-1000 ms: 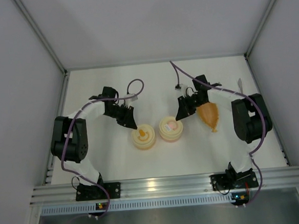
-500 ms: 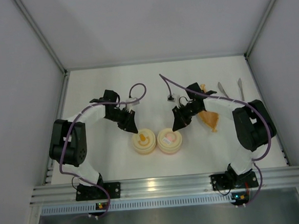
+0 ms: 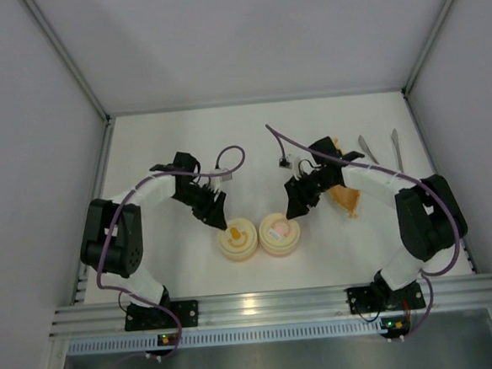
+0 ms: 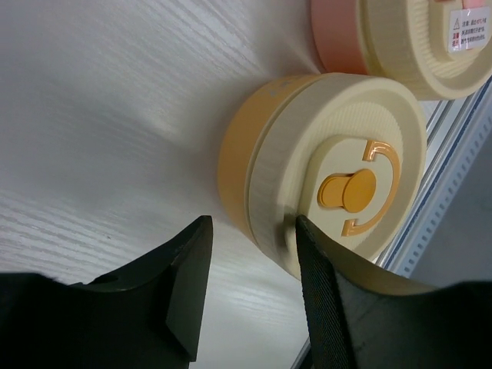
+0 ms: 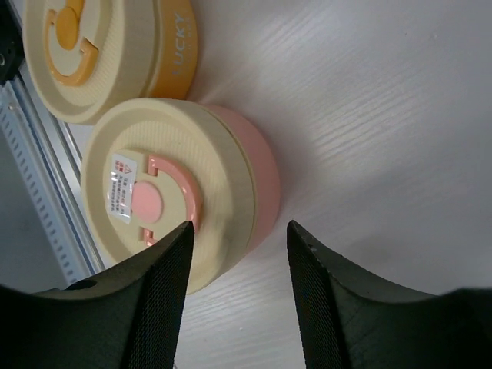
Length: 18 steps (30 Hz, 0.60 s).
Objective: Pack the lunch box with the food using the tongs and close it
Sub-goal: Move the packing box to the center of the board.
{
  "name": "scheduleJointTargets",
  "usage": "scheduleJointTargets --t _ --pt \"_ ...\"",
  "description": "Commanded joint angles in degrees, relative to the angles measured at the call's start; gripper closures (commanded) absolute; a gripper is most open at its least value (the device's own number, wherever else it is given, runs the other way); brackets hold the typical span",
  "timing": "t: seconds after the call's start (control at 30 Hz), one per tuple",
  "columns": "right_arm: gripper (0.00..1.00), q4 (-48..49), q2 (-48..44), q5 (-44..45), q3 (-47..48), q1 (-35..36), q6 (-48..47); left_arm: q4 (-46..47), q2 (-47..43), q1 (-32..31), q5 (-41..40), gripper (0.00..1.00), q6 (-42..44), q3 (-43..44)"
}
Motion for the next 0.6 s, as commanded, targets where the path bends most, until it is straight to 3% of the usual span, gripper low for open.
scheduleJointTargets --t 0.0,0.27,0.37,0.57 --pt "0.48 0.2 -7.1 -1.2 2.1 0.6 -1.1 -3.5 -3.3 -0.3 -0.1 0.47 1.3 1.8" --pt "0.47 -10.5 -14.4 0.5 8.8 2.3 -7.8 -5.3 -8.8 0.0 2.2 0.41 -3.8 11.3" --pt "0.47 -12.1 -14.8 9.8 7.4 9.0 -9.7 -4.9 -10.8 1.6 3.7 0.38 -7.6 12.9" --pt "0.48 -6.5 -15.3 21.3 0.4 16.6 -7.4 -4.8 -13.6 4.6 7.0 0.36 -11.7 13.0"
